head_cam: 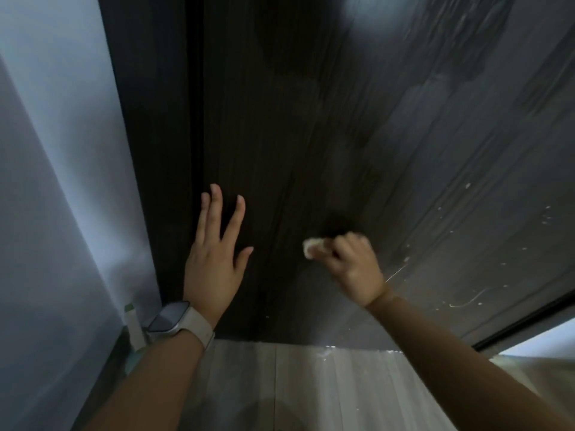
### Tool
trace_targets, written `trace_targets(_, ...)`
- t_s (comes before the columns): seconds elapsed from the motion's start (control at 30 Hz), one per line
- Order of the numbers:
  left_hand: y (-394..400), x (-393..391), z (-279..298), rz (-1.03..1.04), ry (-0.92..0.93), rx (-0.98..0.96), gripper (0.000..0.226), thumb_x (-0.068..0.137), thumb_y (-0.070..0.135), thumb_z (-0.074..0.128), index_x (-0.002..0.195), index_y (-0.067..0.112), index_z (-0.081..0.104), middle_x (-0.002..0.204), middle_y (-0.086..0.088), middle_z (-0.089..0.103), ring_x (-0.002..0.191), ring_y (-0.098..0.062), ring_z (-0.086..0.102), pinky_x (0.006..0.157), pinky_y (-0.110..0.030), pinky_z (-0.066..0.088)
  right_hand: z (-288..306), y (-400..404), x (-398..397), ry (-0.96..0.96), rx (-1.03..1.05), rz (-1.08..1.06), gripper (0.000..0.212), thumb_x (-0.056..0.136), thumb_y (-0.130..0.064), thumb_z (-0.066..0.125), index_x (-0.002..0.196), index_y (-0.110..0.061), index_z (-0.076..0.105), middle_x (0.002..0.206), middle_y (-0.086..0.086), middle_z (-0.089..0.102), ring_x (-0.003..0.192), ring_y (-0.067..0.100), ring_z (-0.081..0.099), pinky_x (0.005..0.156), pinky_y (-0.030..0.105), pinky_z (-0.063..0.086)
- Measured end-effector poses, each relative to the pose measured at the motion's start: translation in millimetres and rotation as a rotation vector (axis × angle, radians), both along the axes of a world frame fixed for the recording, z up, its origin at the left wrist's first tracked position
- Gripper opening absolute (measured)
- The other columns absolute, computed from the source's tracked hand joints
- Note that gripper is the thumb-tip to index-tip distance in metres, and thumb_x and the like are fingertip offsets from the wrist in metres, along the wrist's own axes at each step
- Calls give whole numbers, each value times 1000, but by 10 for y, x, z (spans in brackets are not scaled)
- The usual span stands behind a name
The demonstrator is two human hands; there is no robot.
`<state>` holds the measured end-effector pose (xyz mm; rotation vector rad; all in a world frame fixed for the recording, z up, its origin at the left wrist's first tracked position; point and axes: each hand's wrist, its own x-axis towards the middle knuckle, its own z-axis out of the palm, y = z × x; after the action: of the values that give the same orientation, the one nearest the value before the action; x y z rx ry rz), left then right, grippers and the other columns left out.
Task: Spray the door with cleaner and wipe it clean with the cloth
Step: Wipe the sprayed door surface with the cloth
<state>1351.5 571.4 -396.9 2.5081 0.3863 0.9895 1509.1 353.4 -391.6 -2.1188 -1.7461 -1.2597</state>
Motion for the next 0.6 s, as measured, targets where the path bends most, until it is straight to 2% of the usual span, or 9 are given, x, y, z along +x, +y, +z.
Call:
trace_targets(0.07,5,-26,26,-8,19,-3,92,86,23,70,155,29,10,161,3,-19,150,-23,-9,105,-51,39,-89,-92,-30,-54,-101,2,13,99,-14,49,110,-12,57,84,7,48,69,27,44,61,39,31)
trace_targets(0.13,-4,-41,46,-11,27,-22,92,86,22,70,155,30,10,161,4,-20,150,-22,-10,104,-48,39,219,-95,-17,-44,-51,-4,21,101,-18,47,102,-10,67,75,8,54,63,28,49,61,38,28)
trace_targets(0.17,-21,-40,53,-11,27,-35,91,86,22,70,154,30,9,161,4,-20,150,-22,-10,104,-46,38,460,-91,13,-57,4,-12,20,100,-17,50,106,-14,68,75,8,58,63,29,51,60,38,29)
trace_targets(0.27,-81,-20,63,5,13,-52,84,89,22,65,154,28,13,161,2,-19,149,-22,-9,107,-42,30,1368,-72,152,-102,349,-46,27,96,-13,56,119,-28,60,85,14,64,73,32,54,63,41,38)
trace_targets(0.37,-98,-20,73,13,19,-49,81,91,21,63,154,28,13,161,3,-20,149,-21,-10,110,-41,22,1686,48,138,-10,656,-51,24,94,-12,61,116,-21,65,85,20,58,77,36,53,65,47,41)
trace_targets(0.43,-92,-39,84,-2,14,-64,81,92,20,61,154,31,9,161,5,-20,150,-20,-9,109,-40,22,1381,87,83,-32,582,-55,29,93,-10,59,119,-24,63,83,17,59,72,34,53,63,42,39)
trace_targets(0.5,-88,-64,106,-28,-25,-114,79,95,21,56,152,38,4,161,9,-17,150,-18,-7,109,-39,21,1076,45,27,-79,317,-20,28,95,-11,52,119,-25,59,89,10,56,71,29,51,63,38,36)
trace_targets(0.57,-91,-69,134,-47,-62,-162,76,98,23,51,150,42,-1,161,13,-16,150,-16,-6,111,-38,16,1107,-39,42,-109,168,-5,28,94,-12,53,118,-25,58,93,6,50,74,27,48,66,37,35)
trace_targets(0.6,-99,-63,143,-46,-58,-167,74,98,25,49,150,42,-1,160,13,-17,150,-15,-8,112,-37,14,1228,-60,57,-113,180,1,30,92,-11,57,118,-26,59,92,8,52,75,29,50,66,38,35)
